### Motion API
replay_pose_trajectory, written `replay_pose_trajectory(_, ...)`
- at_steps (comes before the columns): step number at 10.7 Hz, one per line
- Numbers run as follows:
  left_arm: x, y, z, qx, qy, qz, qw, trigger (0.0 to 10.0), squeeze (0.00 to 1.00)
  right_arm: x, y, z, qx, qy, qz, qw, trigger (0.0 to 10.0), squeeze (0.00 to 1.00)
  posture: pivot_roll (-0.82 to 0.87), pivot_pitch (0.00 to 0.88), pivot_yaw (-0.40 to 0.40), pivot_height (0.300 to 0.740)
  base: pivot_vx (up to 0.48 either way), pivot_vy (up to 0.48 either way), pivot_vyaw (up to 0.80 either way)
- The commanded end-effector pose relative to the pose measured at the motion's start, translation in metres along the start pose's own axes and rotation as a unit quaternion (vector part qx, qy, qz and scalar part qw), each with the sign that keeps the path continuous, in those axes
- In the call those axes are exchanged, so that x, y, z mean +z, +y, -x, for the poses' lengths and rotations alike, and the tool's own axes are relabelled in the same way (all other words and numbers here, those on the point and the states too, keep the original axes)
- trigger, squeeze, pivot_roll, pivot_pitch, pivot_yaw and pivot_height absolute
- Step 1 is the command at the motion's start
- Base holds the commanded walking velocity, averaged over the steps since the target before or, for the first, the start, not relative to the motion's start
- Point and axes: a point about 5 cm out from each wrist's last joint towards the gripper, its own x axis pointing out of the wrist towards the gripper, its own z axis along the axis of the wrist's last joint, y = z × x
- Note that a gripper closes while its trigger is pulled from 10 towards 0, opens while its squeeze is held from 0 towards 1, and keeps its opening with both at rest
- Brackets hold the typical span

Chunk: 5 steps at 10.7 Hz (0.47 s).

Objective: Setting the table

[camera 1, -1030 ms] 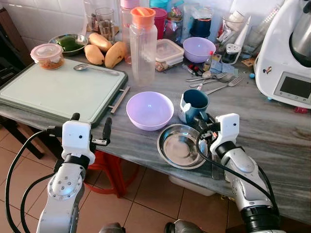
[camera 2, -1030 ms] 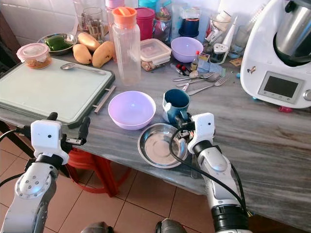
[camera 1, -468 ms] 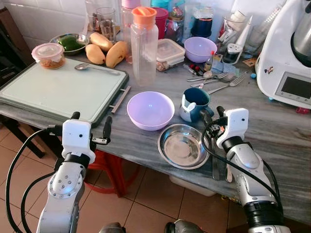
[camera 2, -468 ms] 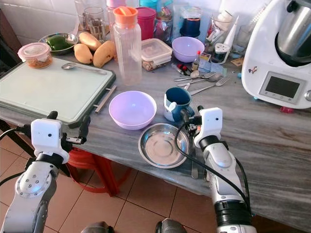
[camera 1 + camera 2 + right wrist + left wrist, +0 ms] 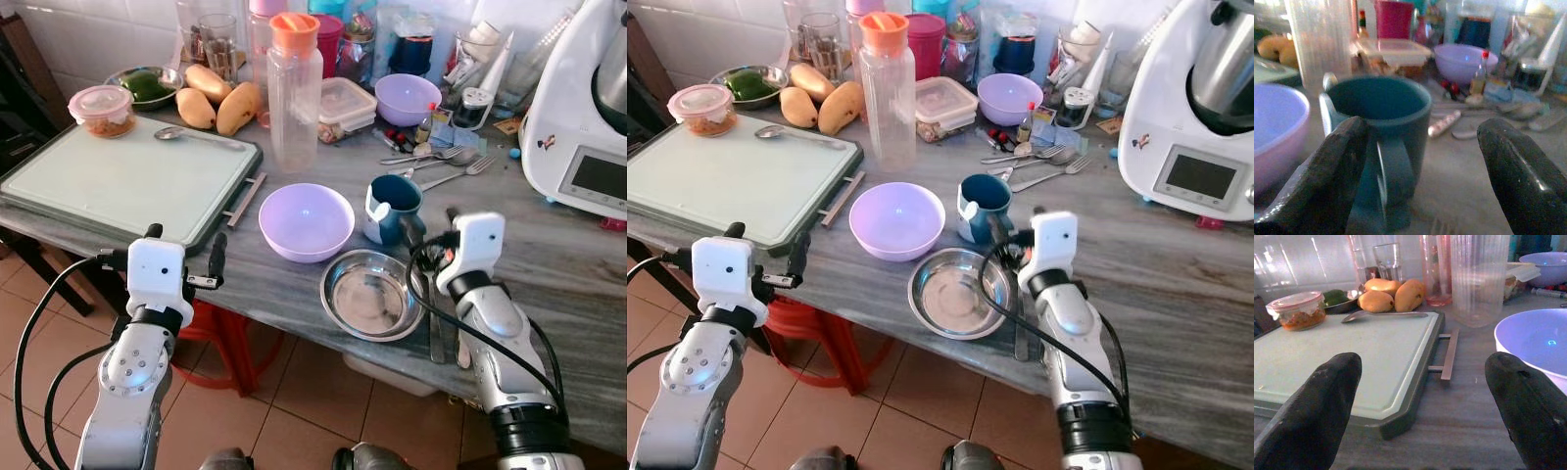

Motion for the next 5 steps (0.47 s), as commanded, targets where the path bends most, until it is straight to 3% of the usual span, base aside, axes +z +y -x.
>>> replay_pose_trajectory(1,0.0,0.0,-0.001,0.004,-0.001,-0.001,1.0,10.0,0.0,0.009,-0.001,0.001,-0.008,-0.018,-0.002,1.0,10.0,1.0,0.08,0.0,-0.008,0.74,0.0,0.0,0.0)
replay_pose_trajectory(5,0.0,0.002,-0.003,0.024,-0.004,0.007,1.0,10.0,0.0,0.025,0.005,0.004,-0.009,-0.046,-0.015,0.999,10.0,1.0,0.08,0.0,-0.016,0.74,0.0,0.0,0.0)
